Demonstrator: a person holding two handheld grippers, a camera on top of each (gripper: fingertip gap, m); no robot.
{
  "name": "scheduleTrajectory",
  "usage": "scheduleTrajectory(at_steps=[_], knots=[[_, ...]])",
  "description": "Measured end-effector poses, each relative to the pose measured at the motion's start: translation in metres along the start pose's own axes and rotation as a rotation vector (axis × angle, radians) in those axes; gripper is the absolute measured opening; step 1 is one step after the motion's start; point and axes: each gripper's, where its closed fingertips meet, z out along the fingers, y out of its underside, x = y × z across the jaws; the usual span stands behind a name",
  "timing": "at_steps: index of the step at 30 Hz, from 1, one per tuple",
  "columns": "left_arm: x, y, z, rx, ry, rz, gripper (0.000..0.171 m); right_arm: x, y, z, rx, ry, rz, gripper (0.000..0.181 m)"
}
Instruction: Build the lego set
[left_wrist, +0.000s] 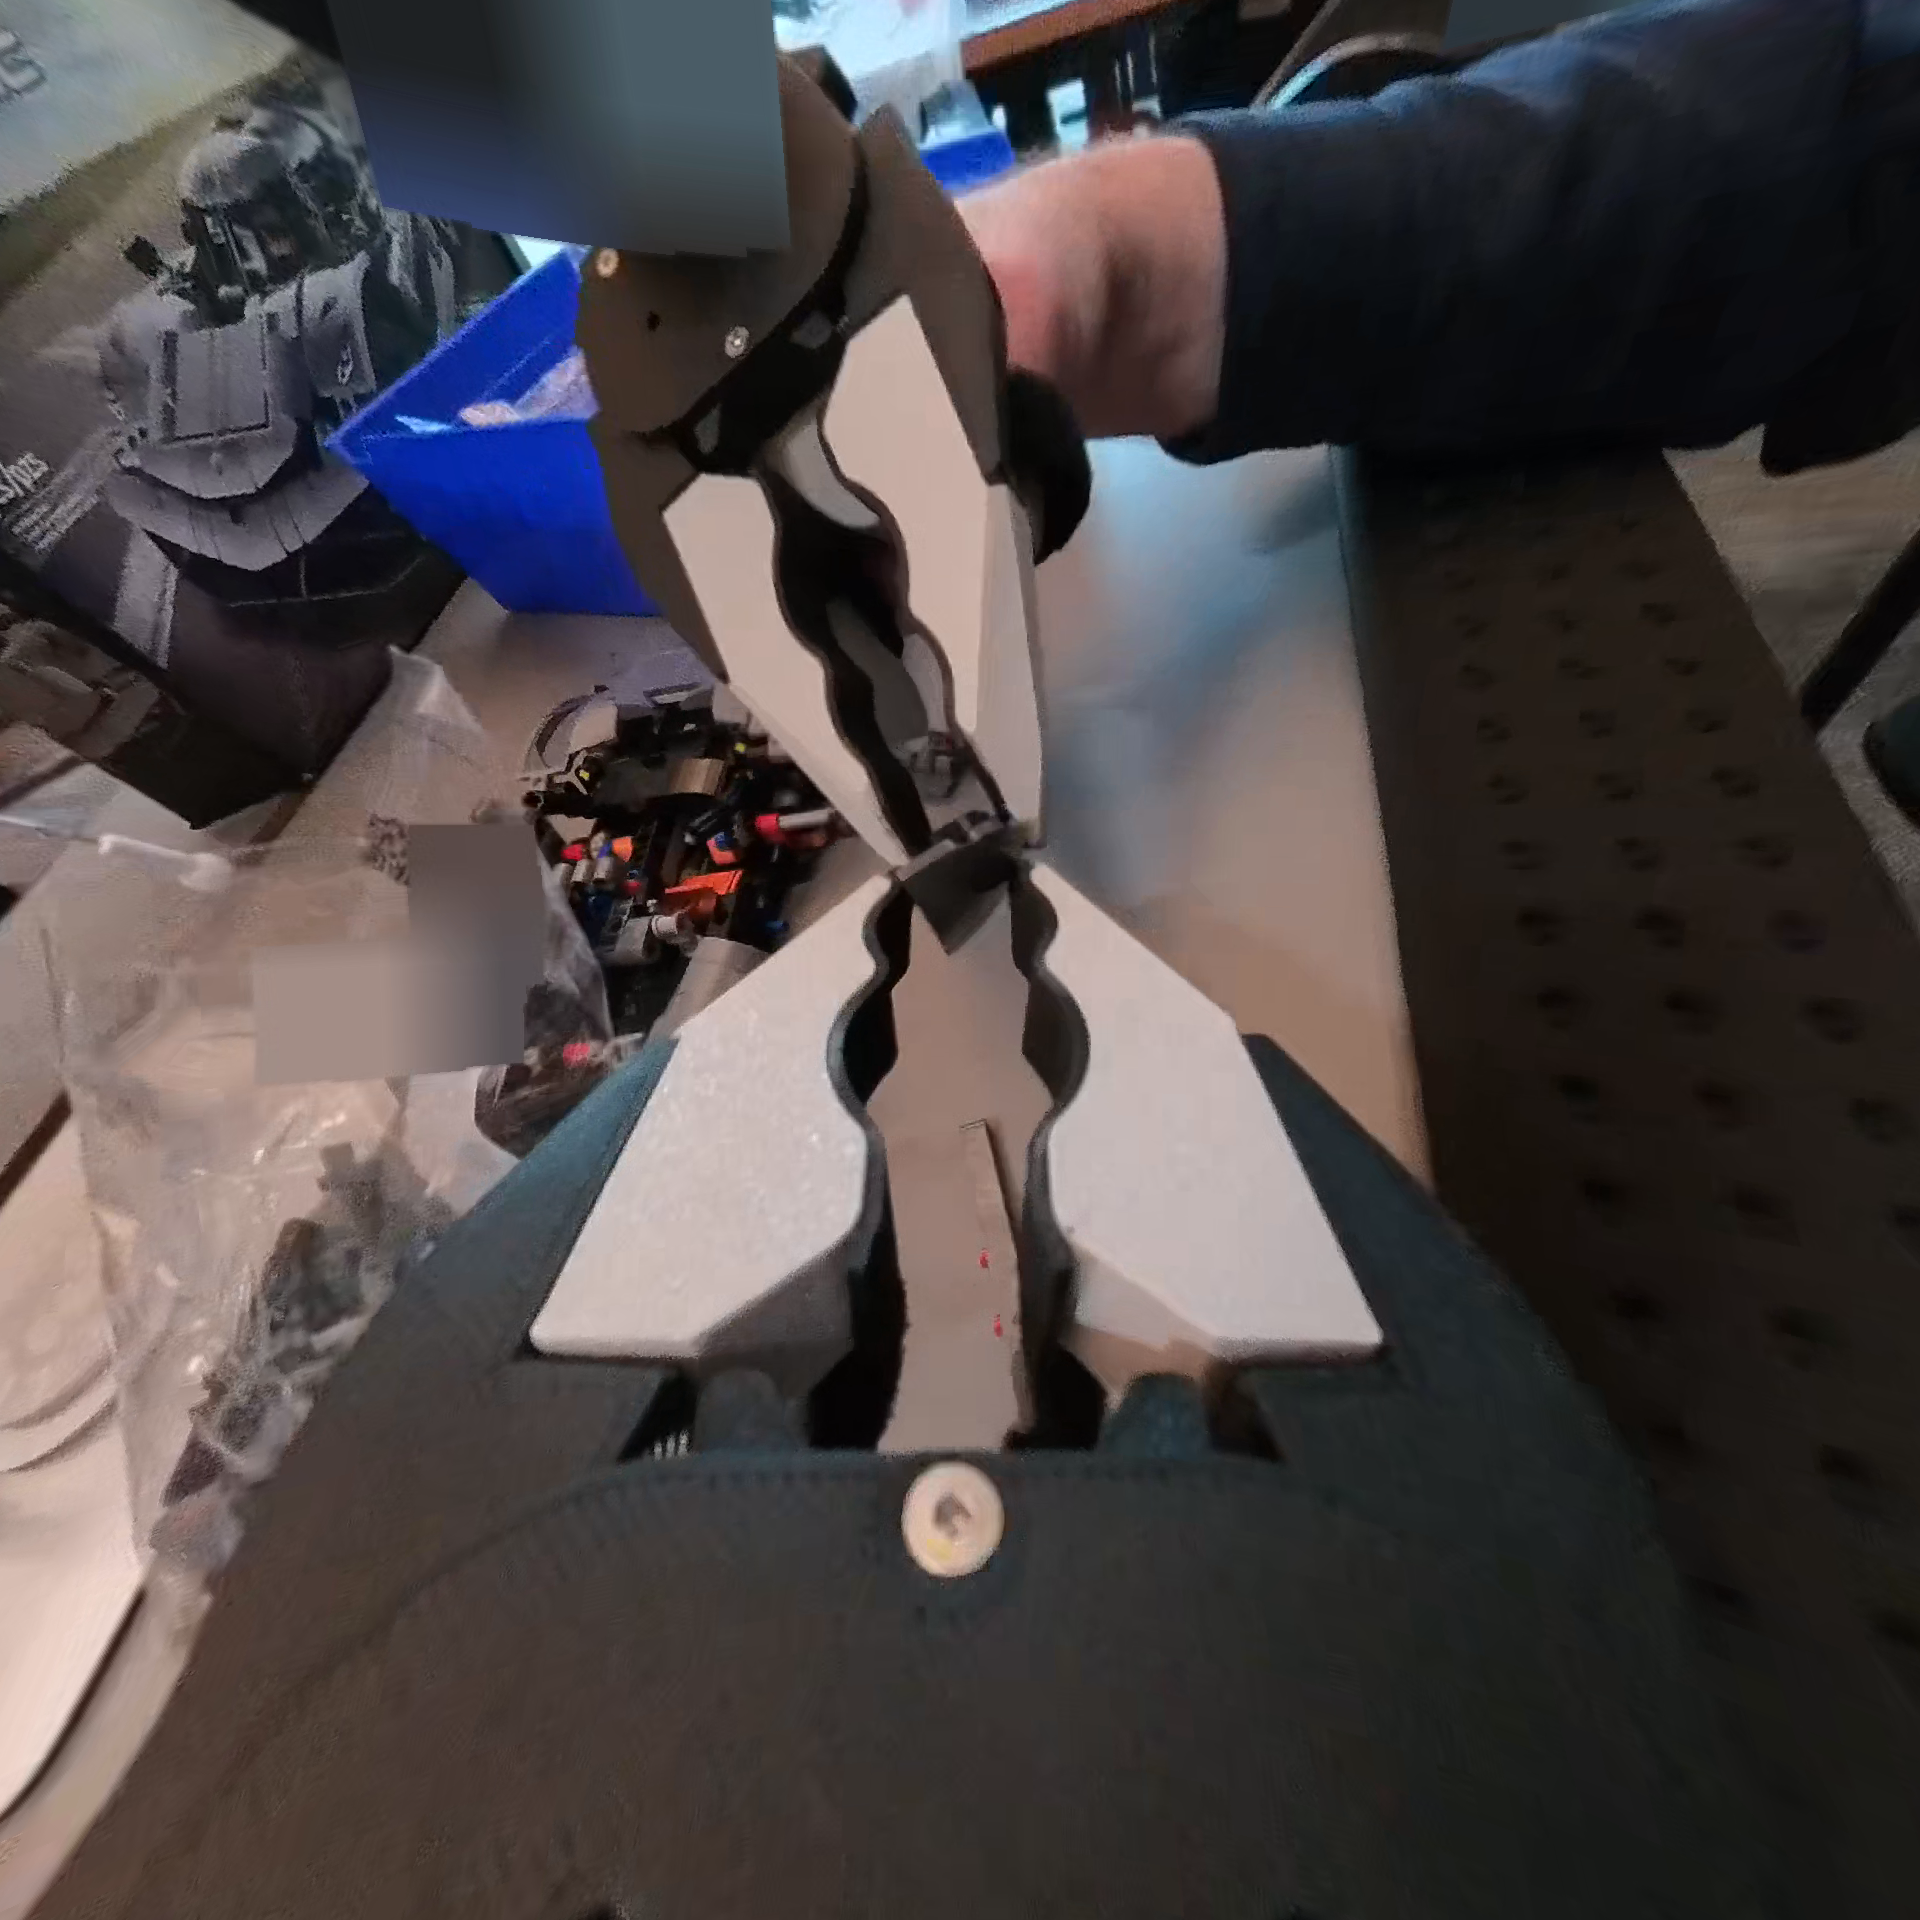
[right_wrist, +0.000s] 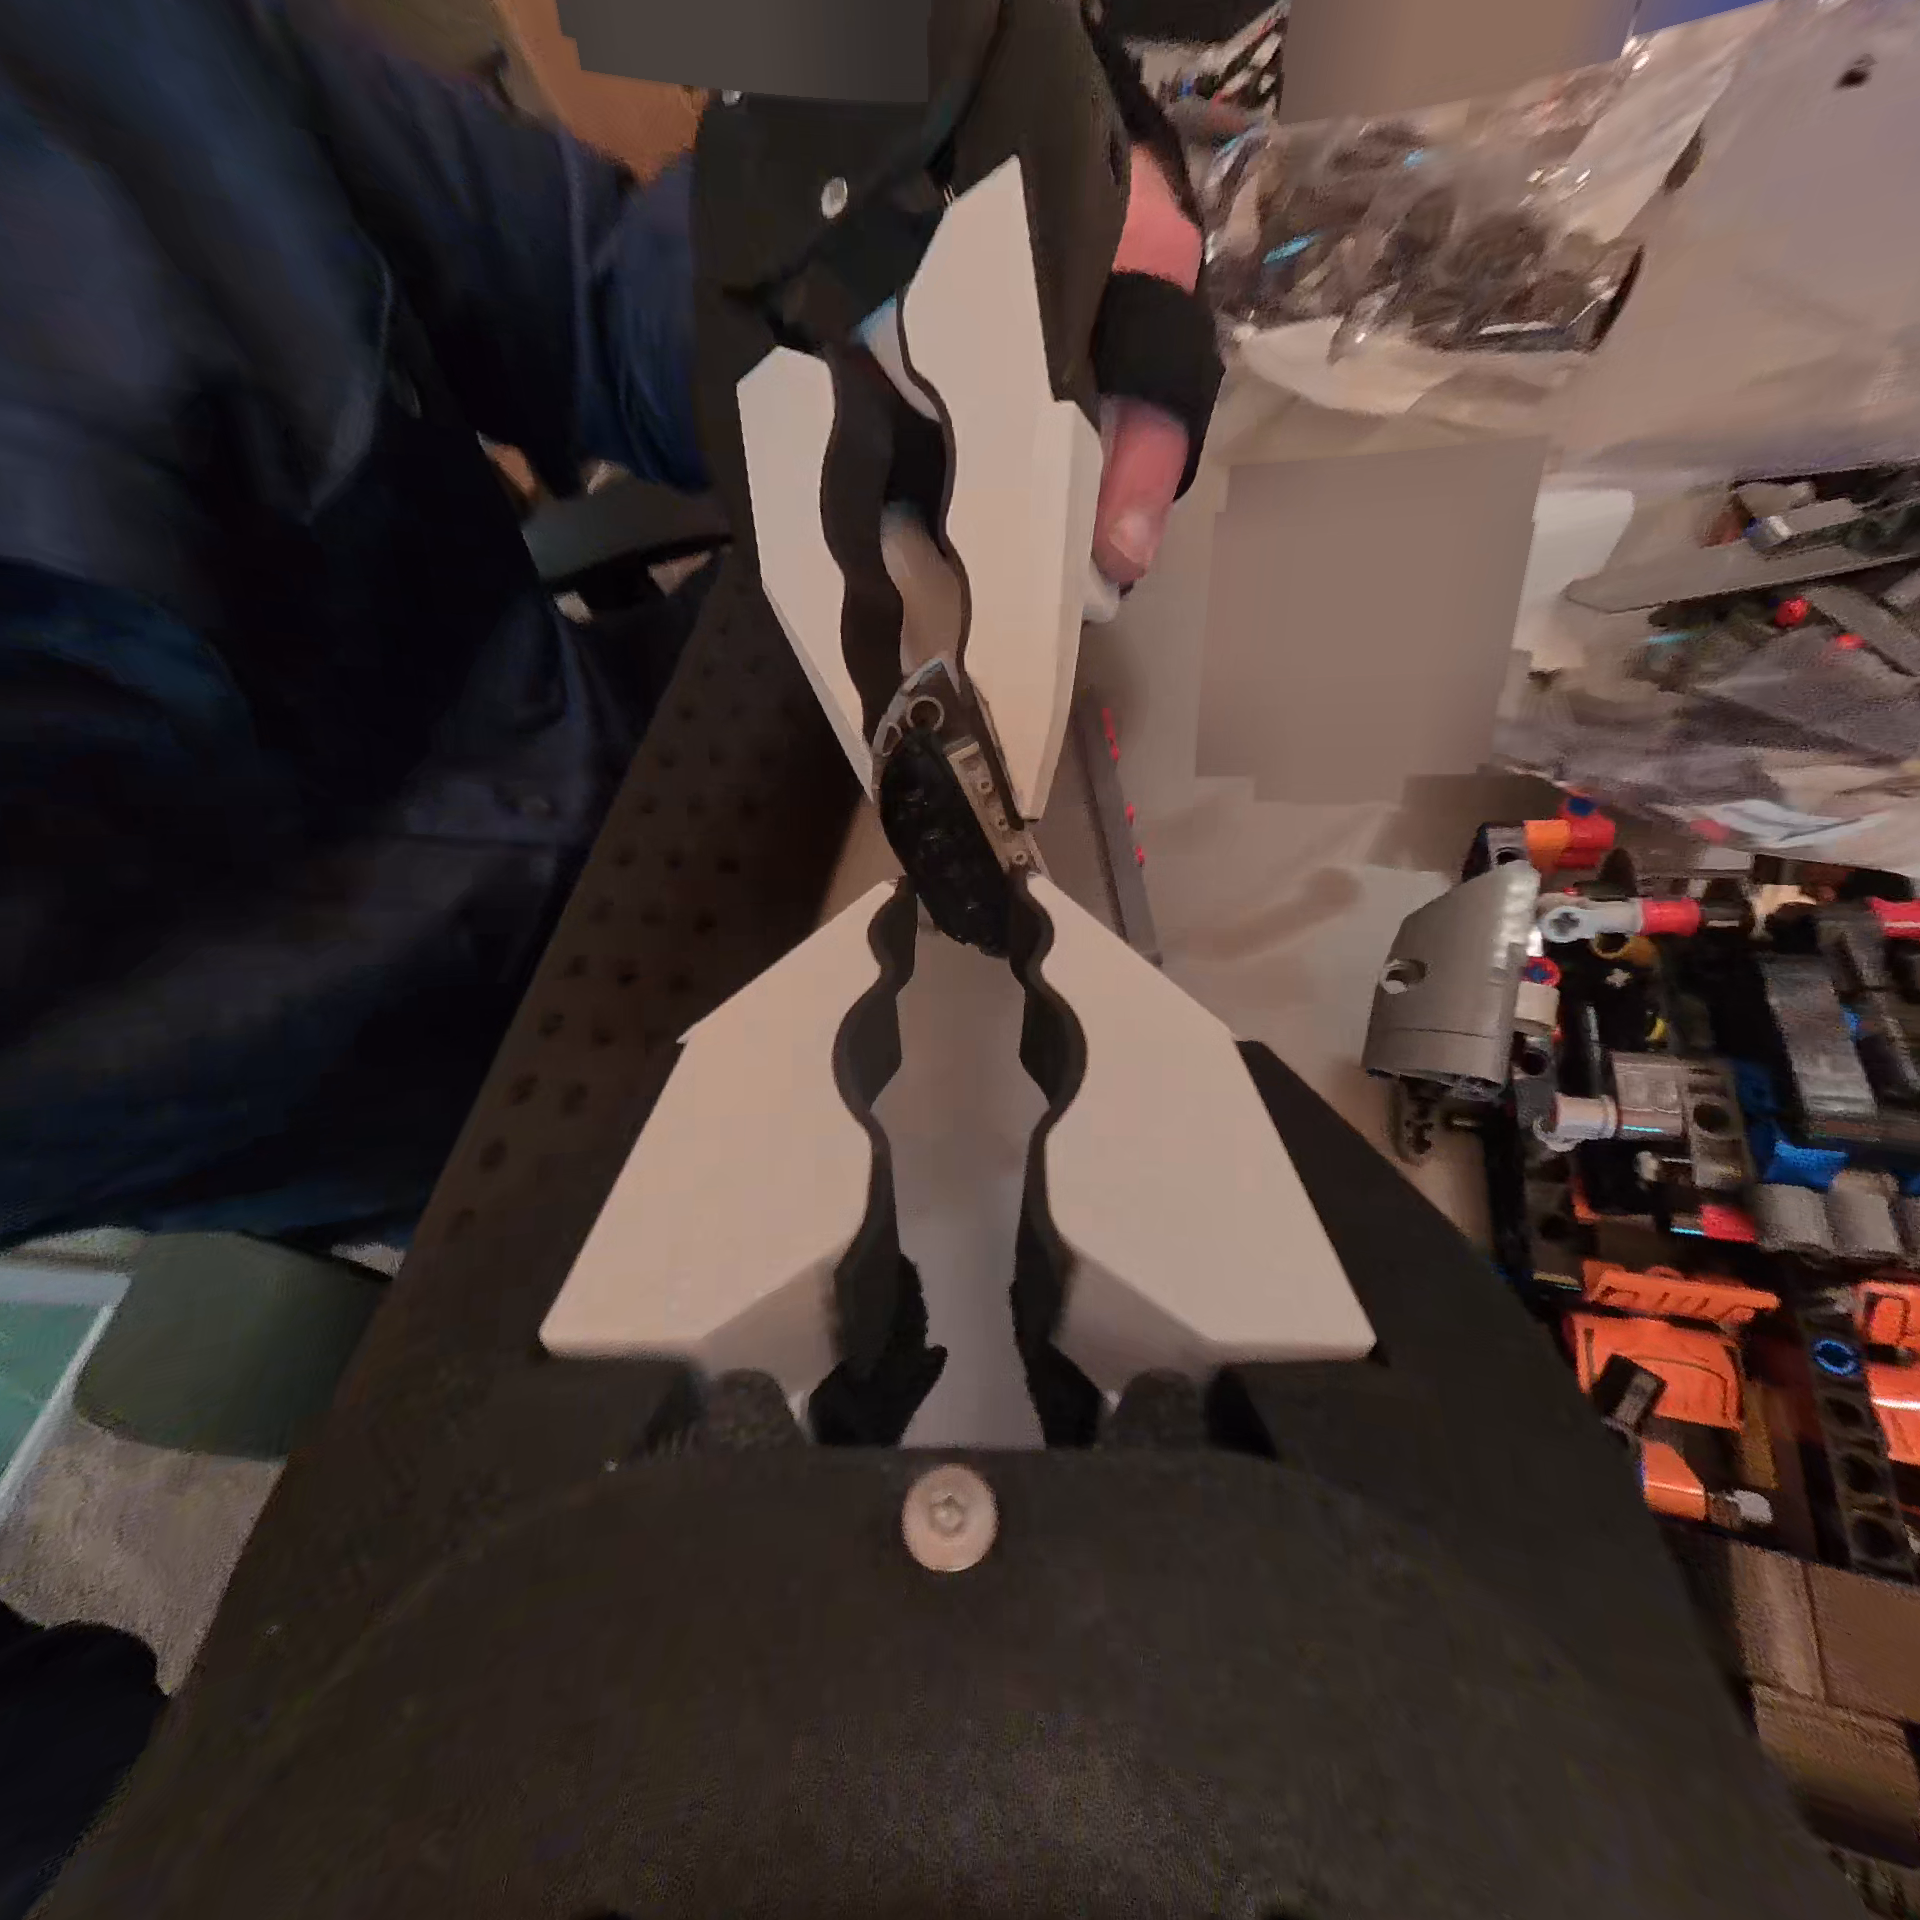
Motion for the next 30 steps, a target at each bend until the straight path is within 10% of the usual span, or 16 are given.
scheduleTrajectory(at_steps=[11,21,30], knots=[[-0.021,-0.010,-0.012,0.146,0.058,-0.345,0.010,0.016,-0.017,-0.001,0.020,0.220,-0.155,0.010],[-0.023,-0.022,-0.023,0.068,-0.223,0.123,0.010,0.023,-0.026,-0.010,-0.119,0.593,-0.579,0.009],[-0.030,-0.017,-0.020,-0.080,-0.416,0.317,0.013,0.032,-0.023,-0.008,-0.057,0.571,-0.322,0.009]])
